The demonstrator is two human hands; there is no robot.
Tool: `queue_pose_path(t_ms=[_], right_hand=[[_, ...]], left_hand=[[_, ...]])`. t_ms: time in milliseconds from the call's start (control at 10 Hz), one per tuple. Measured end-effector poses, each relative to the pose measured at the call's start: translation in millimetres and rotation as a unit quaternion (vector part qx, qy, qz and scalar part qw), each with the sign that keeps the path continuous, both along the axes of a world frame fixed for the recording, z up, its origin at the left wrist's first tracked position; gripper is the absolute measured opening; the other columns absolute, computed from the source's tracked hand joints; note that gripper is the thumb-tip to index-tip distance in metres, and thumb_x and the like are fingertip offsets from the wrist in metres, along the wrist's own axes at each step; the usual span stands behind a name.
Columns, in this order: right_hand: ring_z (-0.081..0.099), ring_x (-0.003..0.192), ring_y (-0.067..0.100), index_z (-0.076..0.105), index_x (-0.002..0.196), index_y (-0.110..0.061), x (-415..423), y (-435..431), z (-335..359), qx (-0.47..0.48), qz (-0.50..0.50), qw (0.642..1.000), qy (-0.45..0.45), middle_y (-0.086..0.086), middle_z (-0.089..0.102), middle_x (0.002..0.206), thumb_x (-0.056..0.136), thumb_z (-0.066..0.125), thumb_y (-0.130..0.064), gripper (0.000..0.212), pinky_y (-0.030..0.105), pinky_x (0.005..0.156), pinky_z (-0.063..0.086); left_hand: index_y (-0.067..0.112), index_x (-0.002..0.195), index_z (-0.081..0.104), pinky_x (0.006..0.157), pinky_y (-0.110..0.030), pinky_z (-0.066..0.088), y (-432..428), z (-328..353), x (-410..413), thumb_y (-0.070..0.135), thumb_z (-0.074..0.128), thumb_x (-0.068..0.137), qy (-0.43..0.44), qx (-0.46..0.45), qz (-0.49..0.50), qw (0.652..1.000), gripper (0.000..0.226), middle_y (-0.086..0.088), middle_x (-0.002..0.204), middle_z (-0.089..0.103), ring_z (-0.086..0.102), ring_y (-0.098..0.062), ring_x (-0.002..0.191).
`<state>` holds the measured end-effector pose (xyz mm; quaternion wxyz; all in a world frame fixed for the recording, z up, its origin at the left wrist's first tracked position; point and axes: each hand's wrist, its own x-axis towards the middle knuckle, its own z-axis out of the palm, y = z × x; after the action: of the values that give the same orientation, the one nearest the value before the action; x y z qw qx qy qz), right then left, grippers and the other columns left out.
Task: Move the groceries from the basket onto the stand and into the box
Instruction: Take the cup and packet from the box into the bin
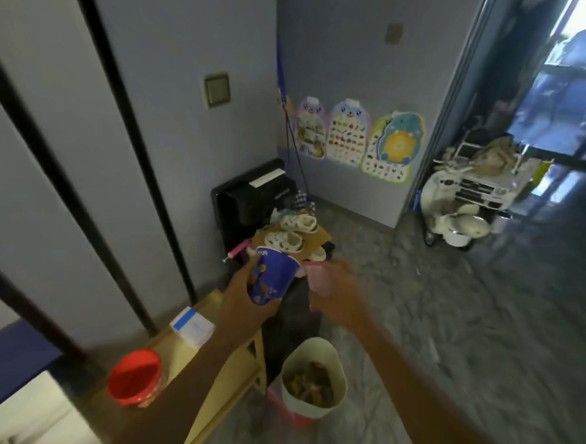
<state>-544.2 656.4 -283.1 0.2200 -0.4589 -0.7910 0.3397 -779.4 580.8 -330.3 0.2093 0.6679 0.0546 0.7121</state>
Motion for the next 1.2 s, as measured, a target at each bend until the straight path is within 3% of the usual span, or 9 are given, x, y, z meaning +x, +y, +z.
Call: queue_pose_path(t_ms=[100, 200, 300, 400, 600, 800, 1000, 1100, 1200], right_hand=[[0.062, 0.107, 0.015, 0.054, 0.136, -0.030, 39.6, 19.2, -8.8, -0.040, -0.054, 0.998, 0.008, -0.013, 0.047, 0.121, 0.074, 0.091, -0.019, 0.073, 0.031, 0.075, 0.063], [0.056, 0.091, 0.005, 0.054, 0.139, -0.017, 62.9, 48.8, -51.2, -0.066, -0.057, 0.996, 0.006, -0.009, 0.047, 0.125, 0.078, 0.090, -0.011, 0.071, 0.011, 0.056, 0.051], [0.059, 0.097, 0.007, 0.052, 0.143, -0.027, 68.8, 71.8, -102.1, -0.080, -0.058, 0.995, -0.021, -0.006, 0.044, 0.143, 0.077, 0.090, -0.022, 0.076, 0.017, 0.063, 0.054], [0.060, 0.110, 0.015, 0.053, 0.140, -0.028, 68.6, 80.6, -167.5, -0.098, -0.076, 0.992, -0.031, -0.007, 0.046, 0.140, 0.075, 0.090, -0.026, 0.075, 0.034, 0.074, 0.062], [0.059, 0.096, -0.001, 0.053, 0.129, -0.037, 57.5, 83.1, -366.6, -0.143, -0.085, 0.983, -0.071, -0.011, 0.052, 0.135, 0.076, 0.082, -0.047, 0.061, 0.018, 0.072, 0.050], [0.055, 0.099, 0.006, 0.043, 0.129, -0.034, 41.2, 78.9, -519.4, -0.153, -0.098, 0.981, -0.074, -0.012, 0.046, 0.123, 0.088, 0.080, -0.041, 0.055, 0.018, 0.077, 0.046], [0.057, 0.093, -0.005, 0.052, 0.110, -0.040, 31.7, 79.6, -588.2, -0.115, -0.093, 0.984, -0.101, -0.018, 0.061, 0.109, 0.088, 0.074, -0.042, 0.031, 0.027, 0.086, 0.057], [0.056, 0.108, 0.002, 0.061, 0.122, -0.038, 31.3, 76.3, -593.8, -0.113, -0.093, 0.983, -0.114, -0.019, 0.062, 0.118, 0.091, 0.069, -0.053, 0.036, 0.032, 0.099, 0.051], [0.057, 0.117, 0.006, 0.059, 0.140, -0.030, 30.3, 75.6, -578.1, -0.121, -0.079, 0.979, -0.145, -0.012, 0.063, 0.133, 0.092, 0.061, -0.064, 0.059, 0.029, 0.097, 0.048]], left_hand=[[0.026, 0.158, 0.035, 0.103, -0.034, 0.052, 3.2, -9.0, 52.7, 0.037, 0.092, 0.075, 0.132, -0.464, 0.284, 0.829, 0.101, 0.004, 0.148, 0.052, 0.061, -0.011, 0.126], [0.024, 0.159, 0.036, 0.108, -0.042, 0.053, 14.8, -8.5, 94.6, 0.026, 0.092, 0.078, 0.177, -0.510, 0.374, 0.754, 0.098, 0.002, 0.149, 0.053, 0.059, -0.013, 0.129], [0.023, 0.156, 0.039, 0.108, -0.046, 0.053, 44.1, -52.3, 109.6, 0.023, 0.092, 0.078, 0.161, -0.559, 0.369, 0.725, 0.095, 0.005, 0.146, 0.055, 0.059, -0.014, 0.129], [0.027, 0.158, 0.037, 0.108, -0.048, 0.054, 58.3, -124.2, 113.0, 0.032, 0.092, 0.077, 0.172, -0.589, 0.369, 0.698, 0.099, 0.005, 0.151, 0.051, 0.057, -0.016, 0.132], [0.036, 0.157, 0.033, 0.110, -0.034, 0.050, 67.2, -315.1, 116.5, 0.043, 0.088, 0.082, 0.199, -0.620, 0.369, 0.663, 0.094, 0.007, 0.152, 0.048, 0.053, -0.010, 0.132], [0.024, 0.158, 0.037, 0.108, -0.040, 0.053, 70.8, -480.8, 112.2, 0.030, 0.088, 0.084, 0.213, -0.637, 0.358, 0.649, 0.090, 0.000, 0.147, 0.054, 0.058, -0.018, 0.129], [0.020, 0.152, 0.041, 0.108, -0.017, 0.045, 78.4, -558.0, 113.3, 0.023, 0.089, 0.082, 0.223, -0.622, 0.363, 0.657, 0.085, 0.027, 0.137, 0.047, 0.048, 0.010, 0.127], [0.031, 0.158, 0.033, 0.111, -0.034, 0.051, 76.3, -569.2, 112.8, 0.043, 0.083, 0.082, 0.238, -0.642, 0.339, 0.645, 0.092, 0.015, 0.152, 0.046, 0.047, -0.002, 0.139], [0.036, 0.161, 0.028, 0.113, -0.045, 0.050, 71.6, -555.0, 110.0, 0.045, 0.080, 0.085, 0.244, -0.655, 0.329, 0.635, 0.092, 0.010, 0.160, 0.040, 0.043, -0.012, 0.144]])
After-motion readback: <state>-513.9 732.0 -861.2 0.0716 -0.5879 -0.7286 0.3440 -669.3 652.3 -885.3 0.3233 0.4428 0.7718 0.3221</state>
